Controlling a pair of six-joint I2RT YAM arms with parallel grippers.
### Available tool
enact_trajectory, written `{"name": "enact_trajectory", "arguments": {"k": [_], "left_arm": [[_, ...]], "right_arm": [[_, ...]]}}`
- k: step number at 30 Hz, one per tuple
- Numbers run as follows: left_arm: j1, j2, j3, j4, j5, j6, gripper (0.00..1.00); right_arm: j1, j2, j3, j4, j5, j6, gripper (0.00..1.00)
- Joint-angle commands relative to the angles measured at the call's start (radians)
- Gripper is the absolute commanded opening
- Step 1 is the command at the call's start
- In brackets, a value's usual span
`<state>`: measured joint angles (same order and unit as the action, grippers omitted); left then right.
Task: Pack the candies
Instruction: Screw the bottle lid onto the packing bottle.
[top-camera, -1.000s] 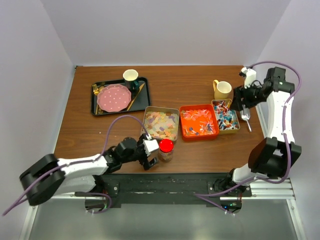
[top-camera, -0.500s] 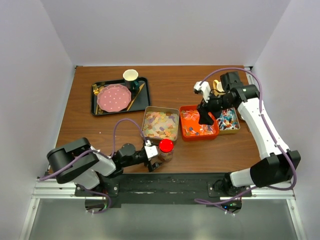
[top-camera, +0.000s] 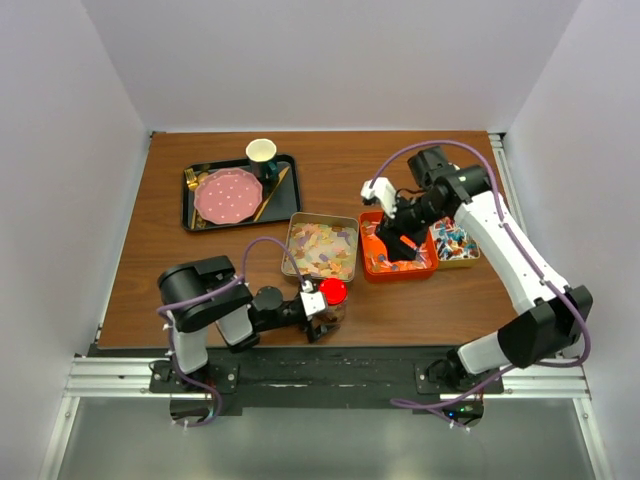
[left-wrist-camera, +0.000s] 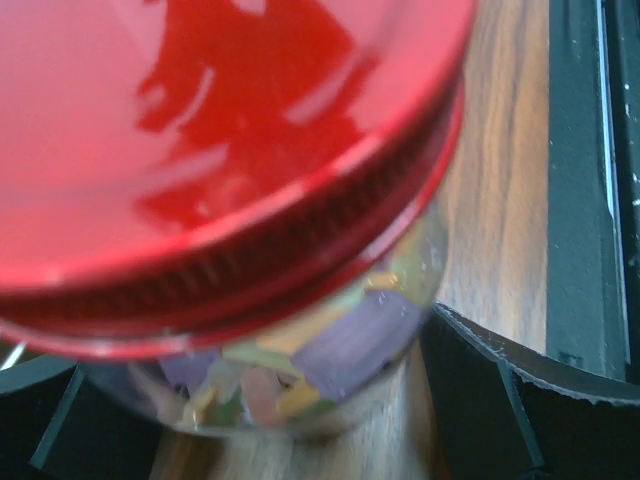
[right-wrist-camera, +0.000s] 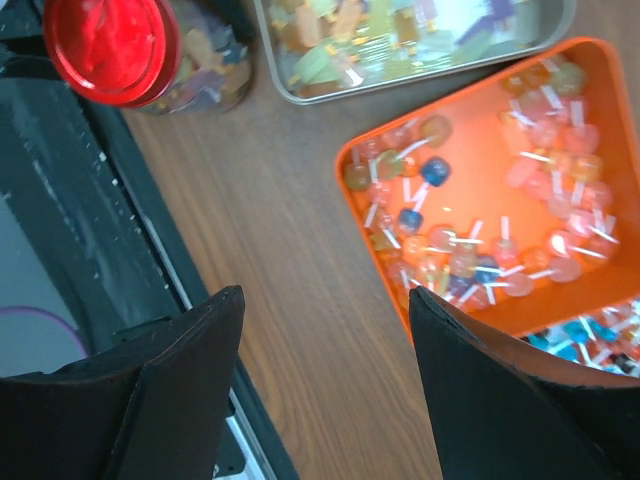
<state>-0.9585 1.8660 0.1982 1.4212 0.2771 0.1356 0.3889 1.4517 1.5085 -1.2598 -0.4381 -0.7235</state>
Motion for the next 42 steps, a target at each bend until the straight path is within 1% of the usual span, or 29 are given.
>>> {"name": "enact_trajectory", "arguments": {"k": [1,5,7,8,10,11,12,13,14,15,16,19,22,25,26,28,33,38,42], "left_arm": [[-0.003,0.076,-0.003,0.357,-0.064,0.048,1.0],[-0.002,0.084,-0.019,0.361,-0.053,0.044,0.97],[0.001,0.067,-0.017,0.332,-0.032,0.047,0.93],[0.001,0.059,-0.017,0.323,-0.026,0.048,0.91],[0.0,0.042,-0.019,0.286,-0.018,0.038,0.8],[0.001,0.039,-0.017,0.276,-0.018,0.033,0.69],[0.004,0.038,-0.013,0.265,-0.016,0.03,0.53],[0.004,0.039,-0.008,0.243,-0.012,0.036,0.45],[0.004,0.038,-0.003,0.23,-0.013,0.036,0.41],[0.006,0.036,0.006,0.217,-0.015,0.036,0.33],[0.006,0.033,0.007,0.199,-0.016,0.032,0.32],[0.014,0.028,0.006,0.188,-0.026,0.025,0.31],[0.021,0.032,0.012,0.171,-0.033,0.021,0.27],[0.023,0.036,0.018,0.165,-0.019,0.015,0.17],[0.026,0.036,0.021,0.162,-0.018,0.013,0.07],[0.026,0.038,0.026,0.145,-0.013,0.006,0.0],[0.035,0.041,0.026,0.145,-0.01,-0.005,0.0],[0.035,0.047,0.03,0.133,-0.013,-0.008,0.0],[0.037,0.051,0.03,0.137,-0.018,-0.011,0.0]], "right_arm": [[0.044,0.03,-0.033,0.014,-0.017,-0.008,0.7],[0.103,0.041,-0.074,0.04,-0.027,-0.092,0.7],[0.128,0.058,-0.077,0.056,-0.053,-0.114,0.7],[0.164,0.067,-0.071,0.065,-0.063,-0.141,0.7],[0.215,0.102,-0.065,0.091,-0.086,-0.16,0.7],[0.266,0.116,-0.053,0.1,-0.093,-0.171,0.7],[0.289,0.128,-0.045,0.108,-0.097,-0.174,0.7],[0.313,0.154,-0.036,0.118,-0.1,-0.18,0.7],[0.358,0.165,-0.022,0.12,-0.099,-0.198,0.7],[0.378,0.173,-0.018,0.125,-0.096,-0.206,0.7],[0.413,0.189,-0.011,0.129,-0.094,-0.214,0.7],[0.453,0.213,0.018,0.122,-0.091,-0.231,0.7],[0.467,0.225,0.048,0.106,-0.106,-0.235,0.71],[0.479,0.245,0.074,0.07,-0.093,-0.278,0.71],[0.479,0.251,0.076,0.063,-0.088,-0.284,0.71],[0.478,0.253,0.07,0.048,-0.083,-0.297,0.71],[0.479,0.223,0.012,0.063,-0.056,-0.3,0.71],[0.479,0.202,-0.047,0.102,-0.051,-0.266,0.71],[0.479,0.171,-0.085,0.102,-0.033,-0.254,0.7]]}}
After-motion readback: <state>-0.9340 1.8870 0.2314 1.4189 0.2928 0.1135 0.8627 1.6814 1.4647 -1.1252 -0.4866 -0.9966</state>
